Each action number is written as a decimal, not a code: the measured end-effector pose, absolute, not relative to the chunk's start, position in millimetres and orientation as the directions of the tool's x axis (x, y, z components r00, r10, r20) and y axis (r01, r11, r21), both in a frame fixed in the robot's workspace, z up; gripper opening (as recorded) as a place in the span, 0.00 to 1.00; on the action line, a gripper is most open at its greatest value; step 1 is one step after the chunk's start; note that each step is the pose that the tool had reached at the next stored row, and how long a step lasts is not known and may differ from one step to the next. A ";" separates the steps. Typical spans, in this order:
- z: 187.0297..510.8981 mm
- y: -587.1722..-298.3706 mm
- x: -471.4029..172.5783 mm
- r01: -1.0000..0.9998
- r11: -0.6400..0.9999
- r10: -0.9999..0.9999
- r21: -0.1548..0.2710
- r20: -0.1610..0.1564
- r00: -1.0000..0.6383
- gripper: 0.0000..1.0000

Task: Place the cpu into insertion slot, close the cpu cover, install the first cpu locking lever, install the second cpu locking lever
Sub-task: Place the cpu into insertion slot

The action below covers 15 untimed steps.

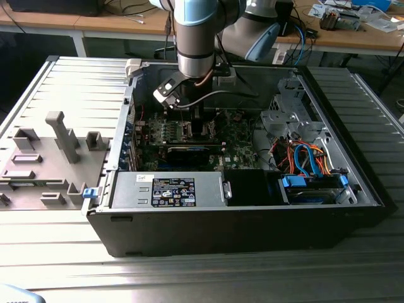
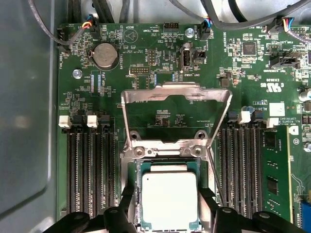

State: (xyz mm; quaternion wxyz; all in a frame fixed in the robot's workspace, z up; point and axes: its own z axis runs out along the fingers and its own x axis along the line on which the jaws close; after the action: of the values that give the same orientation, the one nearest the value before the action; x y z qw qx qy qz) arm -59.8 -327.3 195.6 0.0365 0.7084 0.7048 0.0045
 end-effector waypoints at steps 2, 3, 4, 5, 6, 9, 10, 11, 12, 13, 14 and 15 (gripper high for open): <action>195.5 -328.2 -59.8 0.998 -0.004 0.999 0.058 -0.045 0.006 0.62; 195.8 -328.2 -59.8 0.998 -0.004 0.999 0.058 -0.045 0.006 0.62; 196.7 -328.3 -59.9 0.998 -0.004 0.999 0.058 -0.045 0.006 0.62; 198.4 -328.3 -59.8 0.998 -0.004 0.999 0.058 -0.045 0.006 0.62; 198.8 -328.2 -59.8 0.998 -0.004 0.999 0.058 -0.044 0.006 0.62; 198.9 -328.3 -59.7 0.998 -0.004 0.999 0.058 -0.040 0.006 0.62; 199.5 -328.3 -59.7 0.998 -0.004 0.999 0.058 -0.039 0.006 0.62; 201.3 -328.3 -59.6 0.998 -0.004 0.999 0.058 -0.039 0.006 0.62; 207.5 -328.2 -59.4 0.998 -0.004 0.999 0.058 -0.039 0.006 0.62; 210.9 -327.5 -56.0 0.999 -0.004 0.999 0.054 -0.034 0.006 0.54; 213.8 -327.5 -55.8 0.999 -0.005 0.999 0.053 -0.034 0.006 0.41; 217.1 -327.5 -55.7 0.999 -0.004 0.999 0.053 -0.034 0.005 0.35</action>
State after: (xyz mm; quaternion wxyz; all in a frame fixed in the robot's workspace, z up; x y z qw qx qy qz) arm -55.7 -327.5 217.1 0.0308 0.7083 0.7052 0.0064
